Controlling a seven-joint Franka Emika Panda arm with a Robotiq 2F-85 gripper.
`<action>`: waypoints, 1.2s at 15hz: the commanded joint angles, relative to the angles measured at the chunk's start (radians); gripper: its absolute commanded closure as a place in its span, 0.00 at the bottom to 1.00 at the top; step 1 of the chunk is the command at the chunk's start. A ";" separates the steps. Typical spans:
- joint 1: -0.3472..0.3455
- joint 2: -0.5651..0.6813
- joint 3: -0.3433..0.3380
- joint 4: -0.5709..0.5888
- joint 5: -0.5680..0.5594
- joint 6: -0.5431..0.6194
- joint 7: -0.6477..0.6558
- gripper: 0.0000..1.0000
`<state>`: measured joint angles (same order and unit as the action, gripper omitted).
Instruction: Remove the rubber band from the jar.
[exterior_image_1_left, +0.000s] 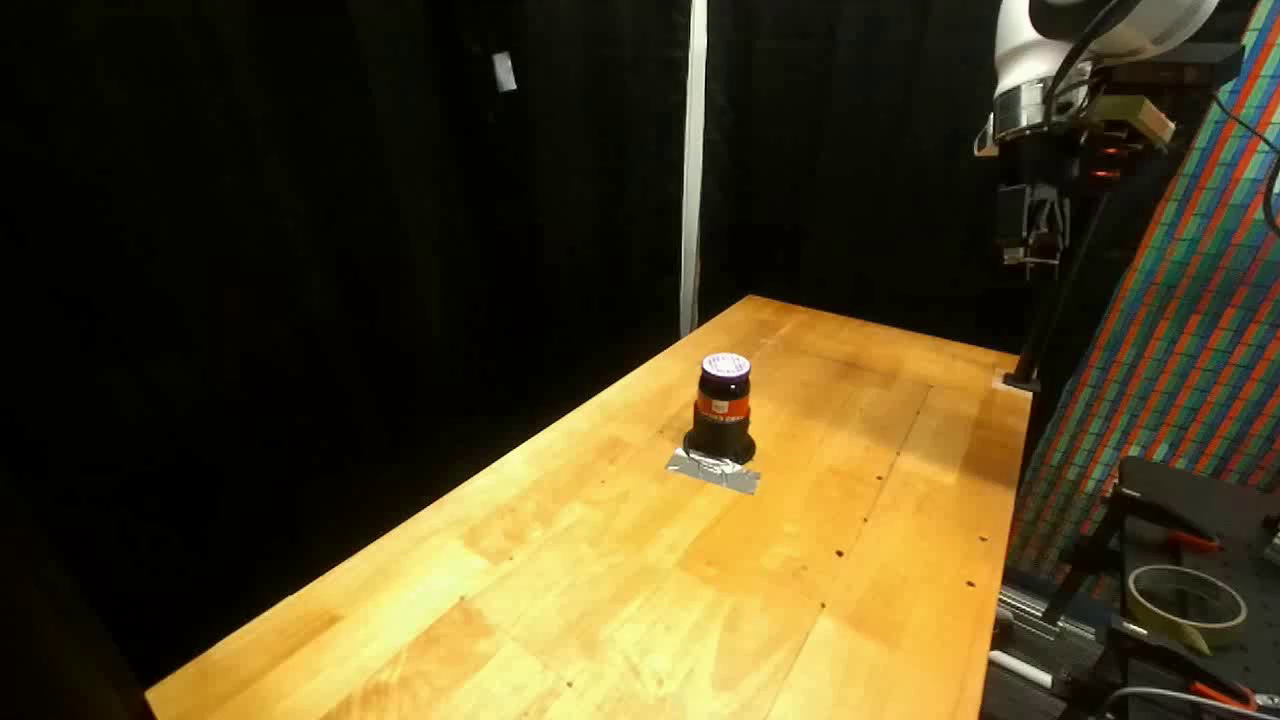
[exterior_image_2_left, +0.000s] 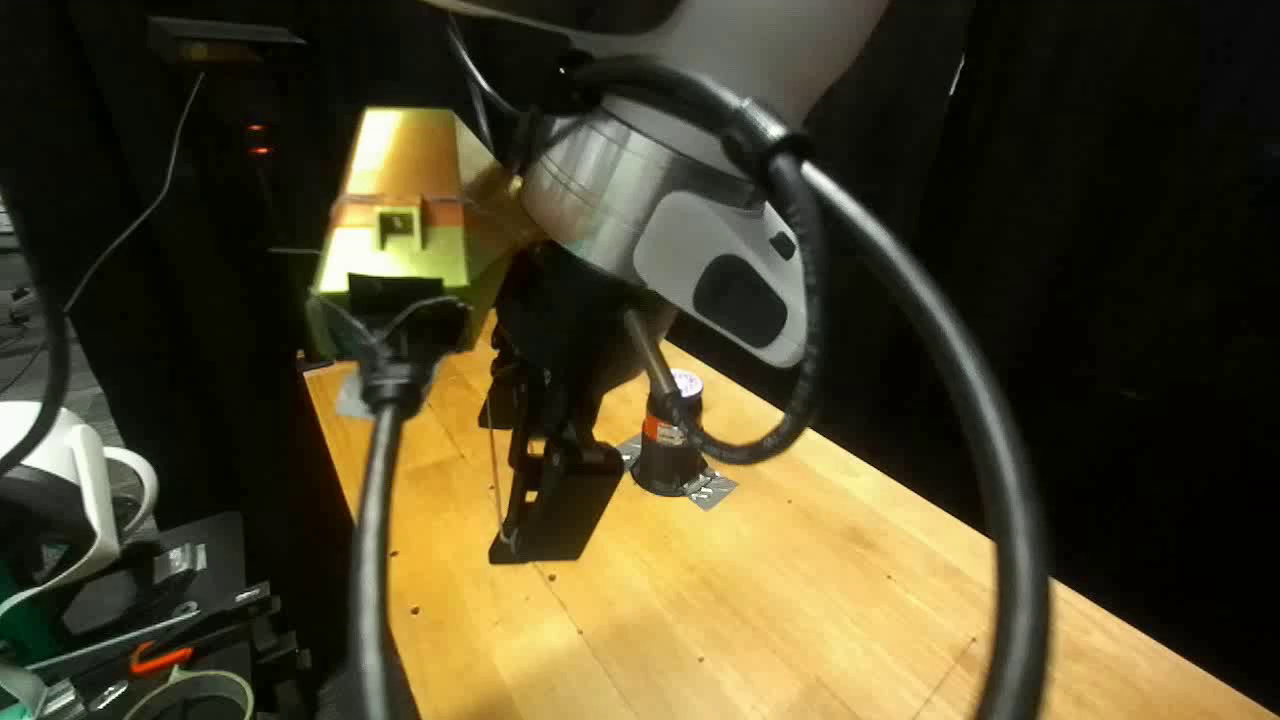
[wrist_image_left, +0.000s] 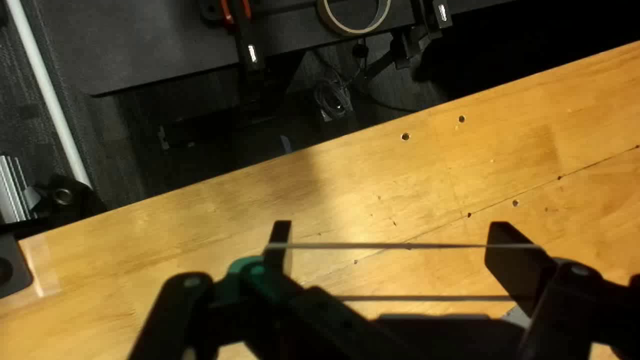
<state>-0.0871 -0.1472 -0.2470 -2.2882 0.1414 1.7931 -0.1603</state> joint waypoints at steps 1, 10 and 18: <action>-0.026 0.001 0.024 0.004 0.003 -0.002 -0.003 0.00; 0.003 0.202 0.074 0.153 -0.002 0.072 -0.075 0.00; -0.011 0.584 0.202 0.600 0.020 0.071 -0.130 0.00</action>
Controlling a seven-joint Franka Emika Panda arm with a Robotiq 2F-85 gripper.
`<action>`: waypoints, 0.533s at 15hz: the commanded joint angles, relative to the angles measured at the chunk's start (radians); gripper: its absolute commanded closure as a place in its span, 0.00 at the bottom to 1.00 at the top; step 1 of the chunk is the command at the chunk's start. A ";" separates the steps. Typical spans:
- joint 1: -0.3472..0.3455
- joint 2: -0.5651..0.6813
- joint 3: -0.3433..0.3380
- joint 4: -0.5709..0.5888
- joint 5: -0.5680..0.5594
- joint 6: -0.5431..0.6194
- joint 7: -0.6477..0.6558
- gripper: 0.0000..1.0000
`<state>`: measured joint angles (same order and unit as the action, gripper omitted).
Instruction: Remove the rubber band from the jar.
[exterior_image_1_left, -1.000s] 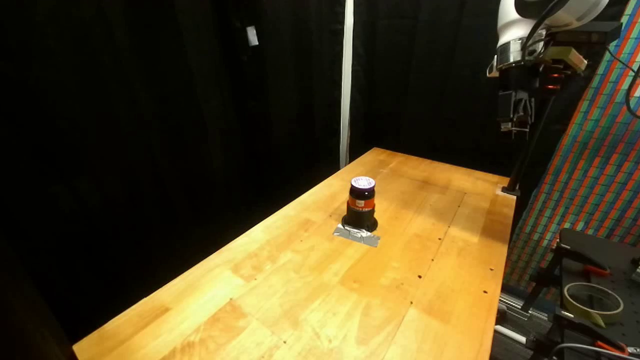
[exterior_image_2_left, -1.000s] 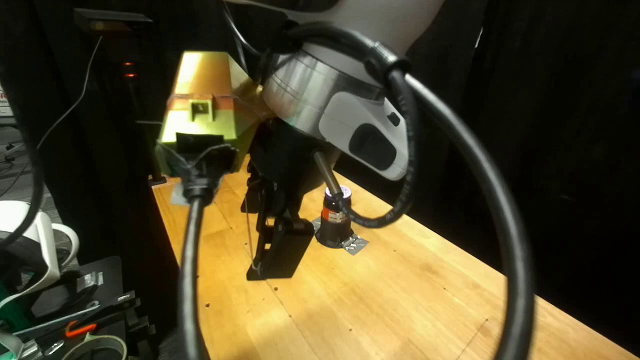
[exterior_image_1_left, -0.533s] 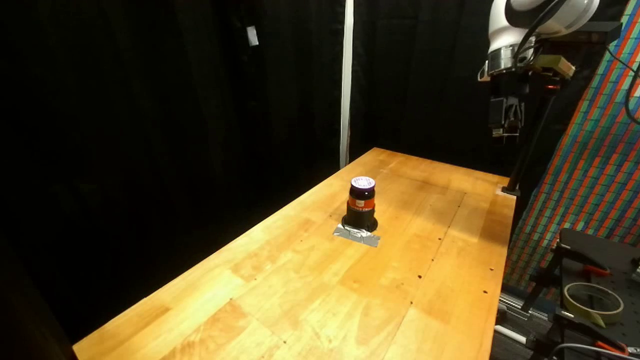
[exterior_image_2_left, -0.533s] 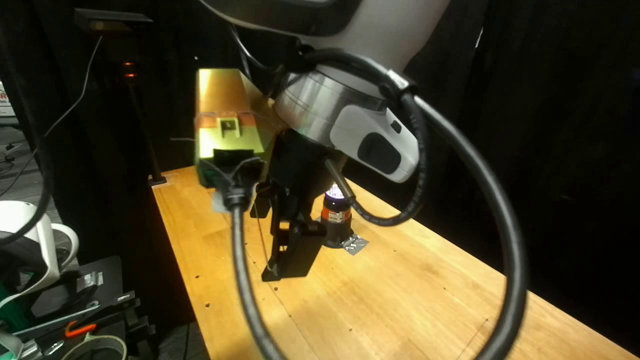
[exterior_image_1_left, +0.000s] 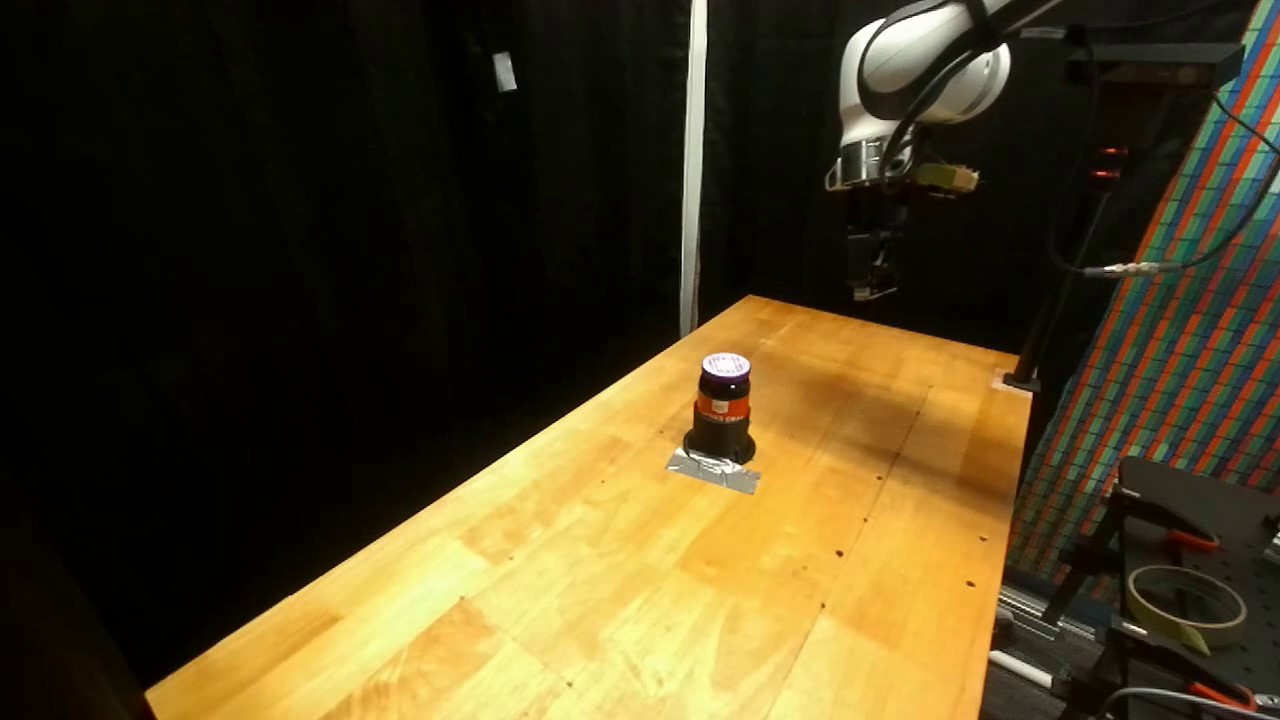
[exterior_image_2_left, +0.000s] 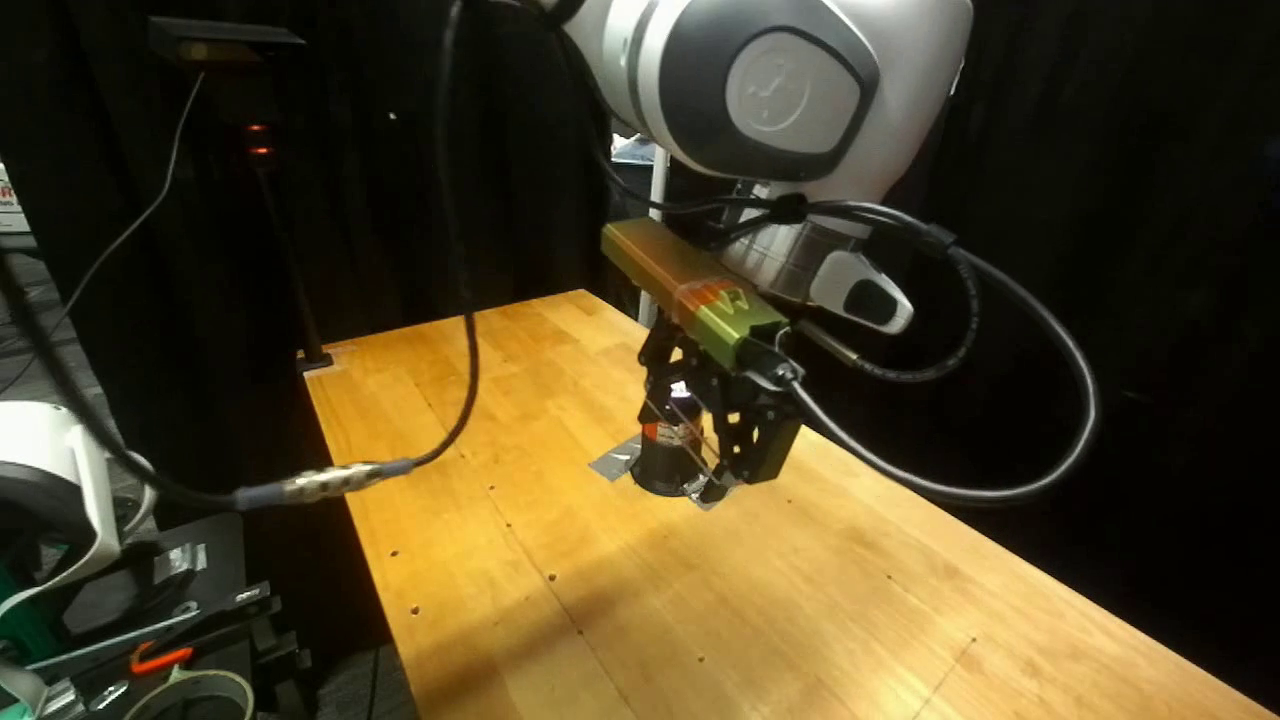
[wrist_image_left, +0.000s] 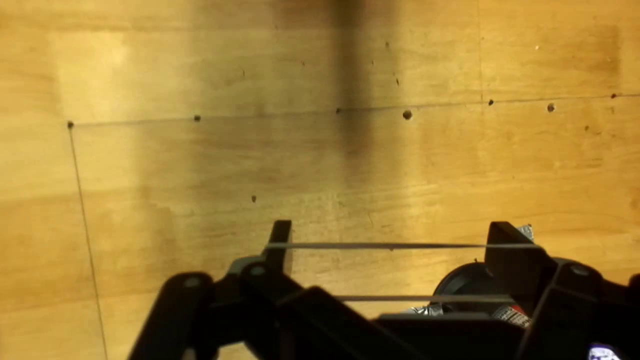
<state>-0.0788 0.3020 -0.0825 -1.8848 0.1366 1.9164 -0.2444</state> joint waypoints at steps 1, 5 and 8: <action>-0.024 0.175 0.053 0.253 0.043 -0.061 -0.049 0.00; -0.021 0.323 0.109 0.469 0.090 -0.143 -0.017 0.00; 0.001 0.429 0.144 0.622 0.075 -0.205 -0.008 0.00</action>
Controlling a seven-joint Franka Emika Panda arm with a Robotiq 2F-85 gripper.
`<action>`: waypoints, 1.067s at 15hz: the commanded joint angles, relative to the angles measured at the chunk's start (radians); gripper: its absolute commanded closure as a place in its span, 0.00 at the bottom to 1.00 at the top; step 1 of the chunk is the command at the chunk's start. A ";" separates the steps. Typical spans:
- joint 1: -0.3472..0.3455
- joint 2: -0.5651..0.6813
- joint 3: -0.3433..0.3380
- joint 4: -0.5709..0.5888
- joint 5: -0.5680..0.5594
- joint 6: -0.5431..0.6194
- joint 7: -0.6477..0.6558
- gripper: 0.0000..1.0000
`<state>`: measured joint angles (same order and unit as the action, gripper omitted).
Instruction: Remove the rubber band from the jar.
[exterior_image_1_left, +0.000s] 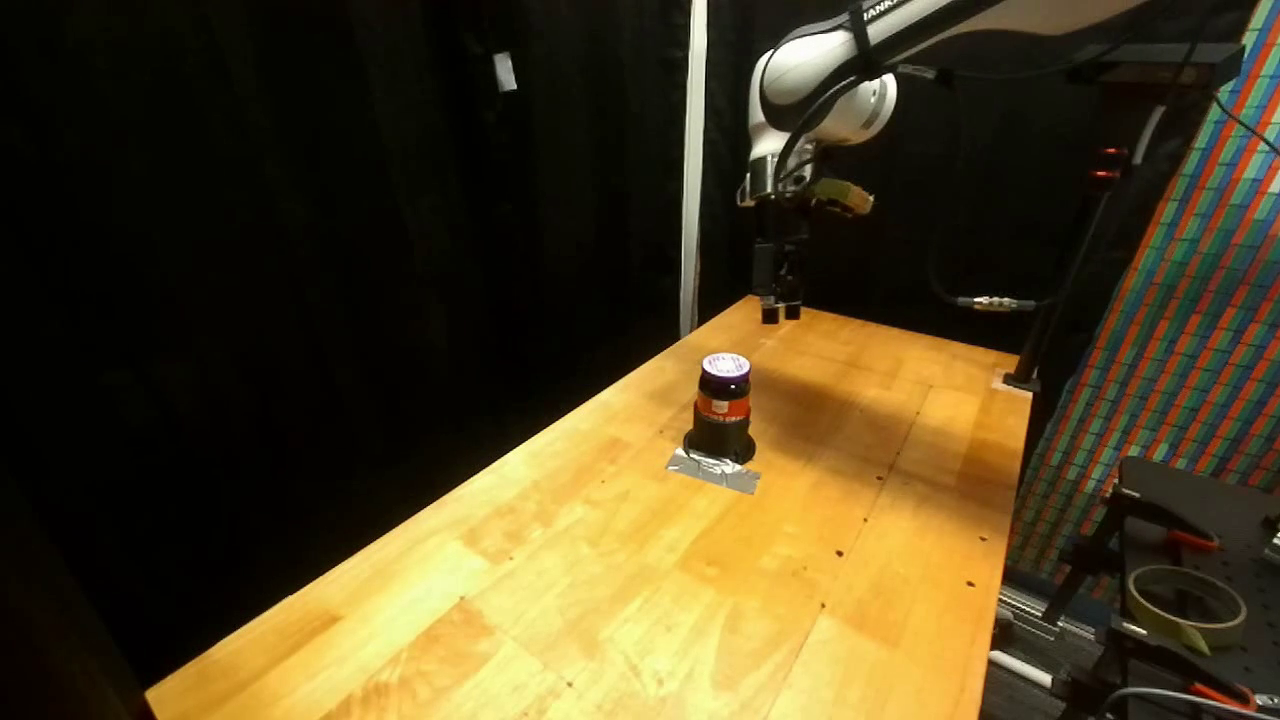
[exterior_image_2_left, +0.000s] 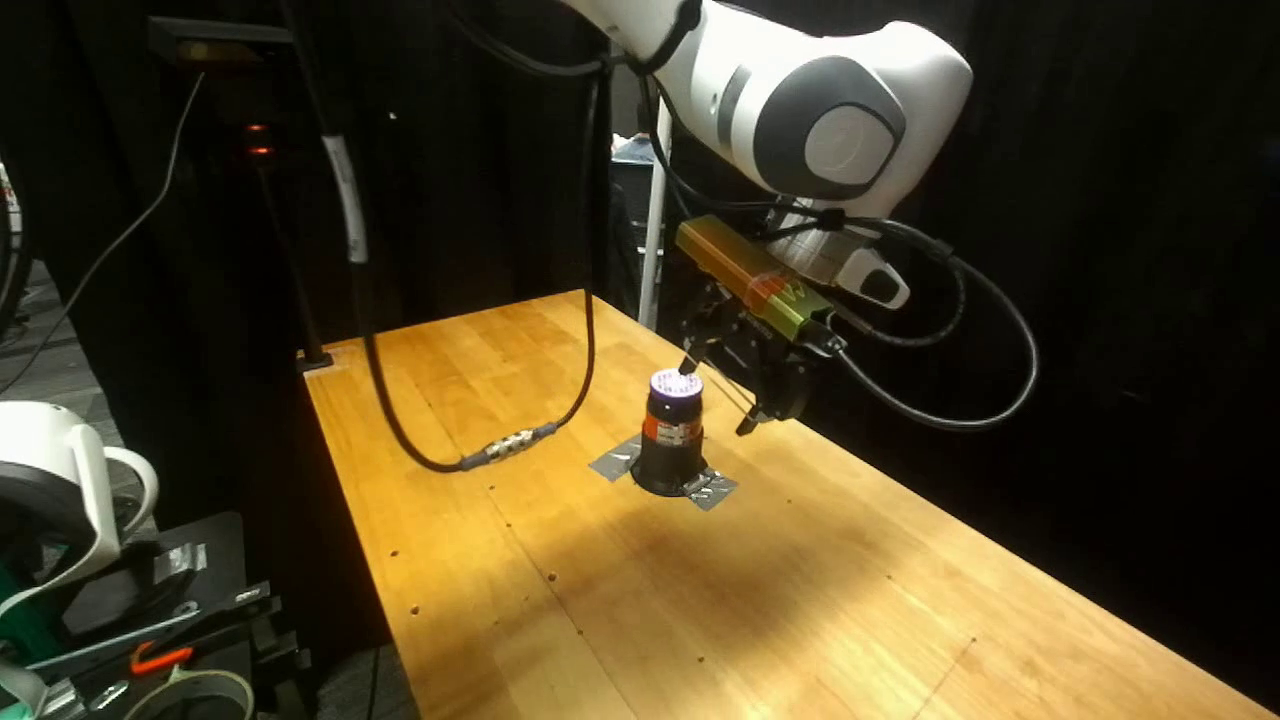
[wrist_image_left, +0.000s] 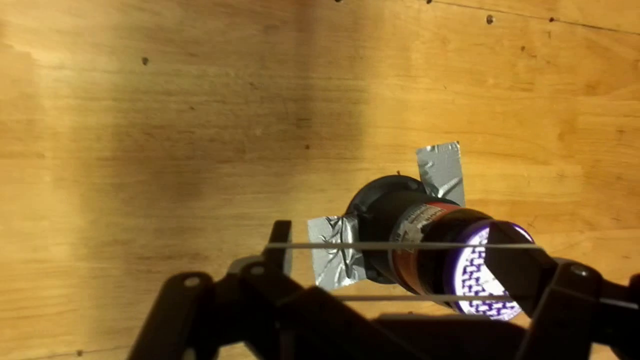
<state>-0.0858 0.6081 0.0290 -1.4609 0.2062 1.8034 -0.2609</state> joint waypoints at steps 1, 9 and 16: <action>0.012 0.156 0.043 0.247 0.005 -0.116 0.010 0.00; 0.094 0.412 0.048 0.599 -0.050 -0.234 0.119 0.00; 0.151 0.520 0.048 0.749 -0.089 -0.319 0.173 0.00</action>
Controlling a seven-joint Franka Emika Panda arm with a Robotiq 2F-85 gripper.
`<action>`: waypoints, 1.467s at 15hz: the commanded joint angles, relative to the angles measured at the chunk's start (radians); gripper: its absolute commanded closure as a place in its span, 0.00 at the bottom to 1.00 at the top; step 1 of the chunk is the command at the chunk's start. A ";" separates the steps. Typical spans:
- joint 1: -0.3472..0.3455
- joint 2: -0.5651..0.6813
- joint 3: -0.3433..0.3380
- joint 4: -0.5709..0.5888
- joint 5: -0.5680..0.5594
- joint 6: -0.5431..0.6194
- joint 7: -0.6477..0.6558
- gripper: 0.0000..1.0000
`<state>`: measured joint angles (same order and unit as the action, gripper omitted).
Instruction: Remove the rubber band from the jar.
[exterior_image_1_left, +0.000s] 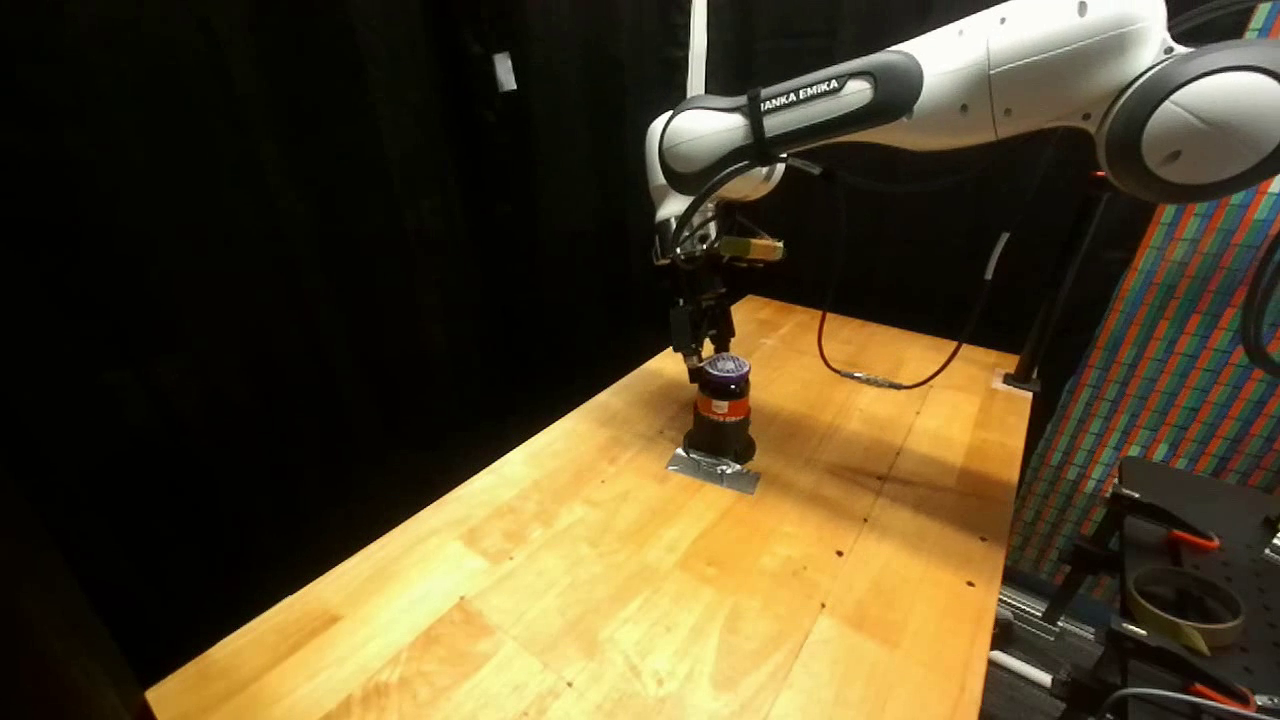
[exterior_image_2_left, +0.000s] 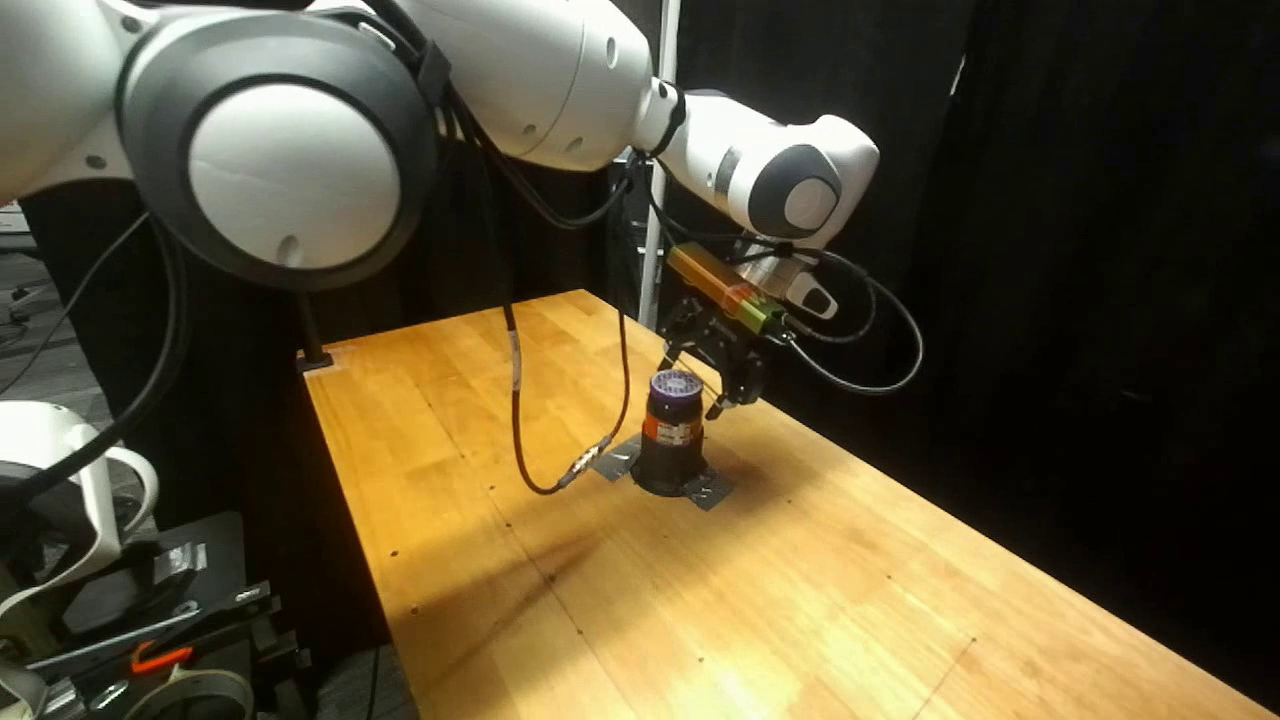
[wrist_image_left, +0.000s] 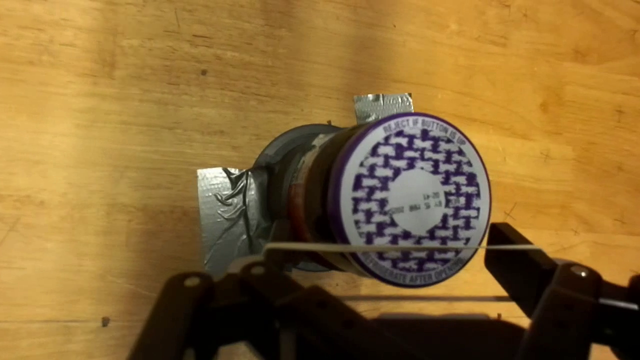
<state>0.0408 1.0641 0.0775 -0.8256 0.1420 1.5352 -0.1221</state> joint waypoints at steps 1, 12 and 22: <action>0.031 0.072 -0.003 0.123 -0.034 -0.055 0.038 0.00; 0.103 -0.018 -0.060 -0.012 -0.241 -0.354 -0.078 0.00; 0.055 -0.267 -0.054 -0.440 -0.310 0.024 -0.199 0.00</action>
<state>0.1081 0.9265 0.0229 -1.0681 -0.1399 1.4430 -0.2931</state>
